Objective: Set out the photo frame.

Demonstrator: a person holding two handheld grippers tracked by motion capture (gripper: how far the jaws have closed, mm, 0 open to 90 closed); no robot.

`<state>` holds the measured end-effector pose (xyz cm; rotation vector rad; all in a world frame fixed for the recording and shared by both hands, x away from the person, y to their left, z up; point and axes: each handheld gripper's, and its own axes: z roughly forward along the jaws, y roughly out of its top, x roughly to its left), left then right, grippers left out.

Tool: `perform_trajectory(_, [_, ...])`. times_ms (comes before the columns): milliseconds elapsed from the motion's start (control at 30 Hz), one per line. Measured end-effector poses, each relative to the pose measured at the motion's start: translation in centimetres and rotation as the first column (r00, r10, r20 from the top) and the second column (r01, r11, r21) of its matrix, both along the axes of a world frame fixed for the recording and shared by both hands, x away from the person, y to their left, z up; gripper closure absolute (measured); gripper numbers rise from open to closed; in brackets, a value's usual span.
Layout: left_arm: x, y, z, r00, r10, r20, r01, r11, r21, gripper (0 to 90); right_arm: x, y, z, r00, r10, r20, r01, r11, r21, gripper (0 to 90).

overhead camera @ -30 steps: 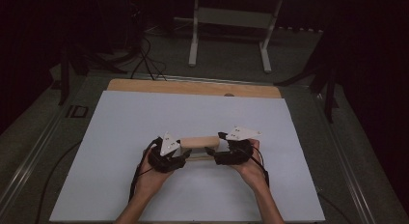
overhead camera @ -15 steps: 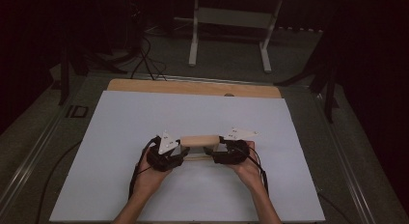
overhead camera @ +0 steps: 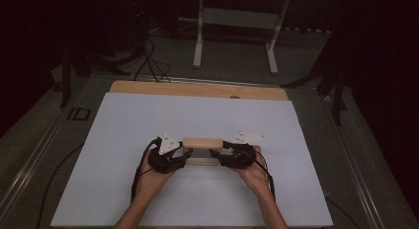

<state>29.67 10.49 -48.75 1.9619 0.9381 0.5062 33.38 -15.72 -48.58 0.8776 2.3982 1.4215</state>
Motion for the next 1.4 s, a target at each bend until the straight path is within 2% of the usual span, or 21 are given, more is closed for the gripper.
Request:
perform_trajectory(267, [-0.1, 0.4, 0.0, 0.9999, 0.011, -0.003, -0.011, 0.9999, -0.003, 54.2, 0.0, 0.4, -0.1, 1.0000, 0.005, 0.000, -0.005, 0.9999, 0.012, 48.1])
perform_trajectory(533, [0.2, 0.5, -0.1, 0.9996, 0.025, -0.010, -0.025, 0.9996, -0.015, 55.7, 0.2, 0.6, -0.2, 0.9998, -0.021, -0.003, 0.021, 0.9997, 0.015, 48.0])
perform_trajectory(633, [0.4, 0.5, -0.2, 0.9990, 0.037, -0.025, -0.037, 0.9993, -0.009, 57.6, 0.5, 0.6, -0.3, 0.9996, -0.029, -0.005, 0.029, 0.9994, 0.019, 48.1])
perform_trajectory(733, [0.6, 0.1, -0.6, 0.9982, 0.047, -0.038, -0.046, 0.9983, 0.035, 57.9, 0.8, 0.7, -0.3, 0.9992, -0.037, -0.012, 0.037, 0.9992, 0.018, 48.3])
perform_trajectory(900, [0.7, 0.1, -0.7, 0.9973, 0.057, -0.047, -0.056, 0.9980, 0.029, 57.9, 1.2, 0.7, -0.2, 0.9996, -0.025, -0.013, 0.025, 0.9997, 0.009, 48.9])
perform_trajectory(1233, [0.9, 0.0, -1.0, 0.9954, 0.064, -0.072, -0.062, 0.9977, 0.028, 57.9, 1.9, 0.8, -0.2, 0.9987, -0.032, -0.039, 0.032, 0.9995, 0.001, 48.2])
perform_trajectory(1400, [1.0, 0.0, -1.1, 0.9941, 0.066, -0.086, -0.064, 0.9976, 0.027, 57.9, 2.5, 0.9, -0.2, 0.9969, -0.042, -0.067, 0.043, 0.9990, 0.010, 47.8])
